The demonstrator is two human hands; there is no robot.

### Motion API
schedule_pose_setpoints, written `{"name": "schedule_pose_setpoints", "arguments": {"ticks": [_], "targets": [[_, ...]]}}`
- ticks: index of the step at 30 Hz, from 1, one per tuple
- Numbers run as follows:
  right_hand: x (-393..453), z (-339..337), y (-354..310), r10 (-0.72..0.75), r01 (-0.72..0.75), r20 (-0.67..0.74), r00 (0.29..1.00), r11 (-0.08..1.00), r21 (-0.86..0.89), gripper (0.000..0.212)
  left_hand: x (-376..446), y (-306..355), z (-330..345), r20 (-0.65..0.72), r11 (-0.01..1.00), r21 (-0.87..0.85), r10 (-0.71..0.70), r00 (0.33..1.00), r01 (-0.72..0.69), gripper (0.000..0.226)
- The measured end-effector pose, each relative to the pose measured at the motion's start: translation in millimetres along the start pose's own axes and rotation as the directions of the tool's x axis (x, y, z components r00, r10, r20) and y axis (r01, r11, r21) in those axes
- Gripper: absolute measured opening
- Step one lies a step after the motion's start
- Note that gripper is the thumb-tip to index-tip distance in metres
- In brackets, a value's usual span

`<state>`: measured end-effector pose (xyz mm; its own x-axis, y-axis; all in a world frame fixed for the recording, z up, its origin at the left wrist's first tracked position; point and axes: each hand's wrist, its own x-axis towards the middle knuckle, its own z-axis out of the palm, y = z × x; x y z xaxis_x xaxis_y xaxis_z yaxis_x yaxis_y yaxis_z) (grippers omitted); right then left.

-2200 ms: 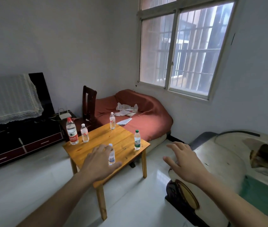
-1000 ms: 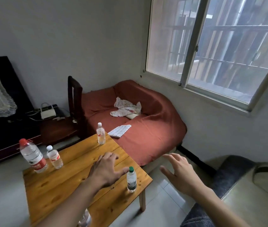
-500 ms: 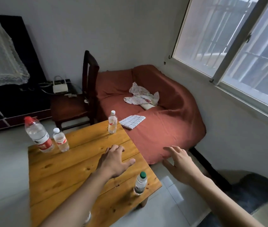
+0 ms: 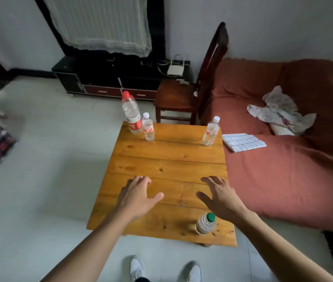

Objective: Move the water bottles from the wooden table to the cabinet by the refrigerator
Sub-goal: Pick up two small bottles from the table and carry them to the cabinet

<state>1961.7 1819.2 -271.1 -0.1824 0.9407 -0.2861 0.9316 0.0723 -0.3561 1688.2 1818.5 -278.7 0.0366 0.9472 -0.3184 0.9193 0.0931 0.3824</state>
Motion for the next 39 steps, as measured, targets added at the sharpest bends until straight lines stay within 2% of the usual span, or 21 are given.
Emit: {"name": "schedule_pose_setpoints", "arguments": {"ticks": [6,12,16,22,26,32,39], "targets": [[17,22,-33,-0.123,0.122,0.061,0.991,0.992,0.013,0.062,-33,-44,-1,-0.059,0.985,-0.073,-0.163,0.985,0.159,0.059],[15,53,-48,-0.121,0.121,0.103,0.987,0.993,0.006,0.061,-42,-80,16,-0.043,0.967,-0.143,-0.219,0.975,0.211,0.062],[17,78,-49,-0.093,0.095,0.13,0.987,0.995,-0.01,0.06,-39,-108,44,-0.025,0.954,-0.212,-0.223,0.975,0.213,0.057],[23,120,-45,-0.048,0.058,0.186,0.981,0.997,-0.048,0.059,-15,-143,92,-0.006,0.91,-0.362,-0.219,0.976,0.202,0.071],[24,145,-36,-0.019,0.024,0.195,0.981,0.999,-0.023,0.058,7,-154,118,-0.085,0.894,-0.423,-0.203,0.976,0.149,0.074],[17,168,-22,0.03,-0.033,0.2,0.979,0.999,0.009,0.059,29,-155,143,-0.236,0.899,-0.42,-0.243,0.941,0.126,0.054],[9,173,-9,0.072,-0.085,0.18,0.981,0.994,0.066,0.056,38,-159,161,-0.279,0.891,-0.44,-0.257,0.925,0.115,0.061]]}}
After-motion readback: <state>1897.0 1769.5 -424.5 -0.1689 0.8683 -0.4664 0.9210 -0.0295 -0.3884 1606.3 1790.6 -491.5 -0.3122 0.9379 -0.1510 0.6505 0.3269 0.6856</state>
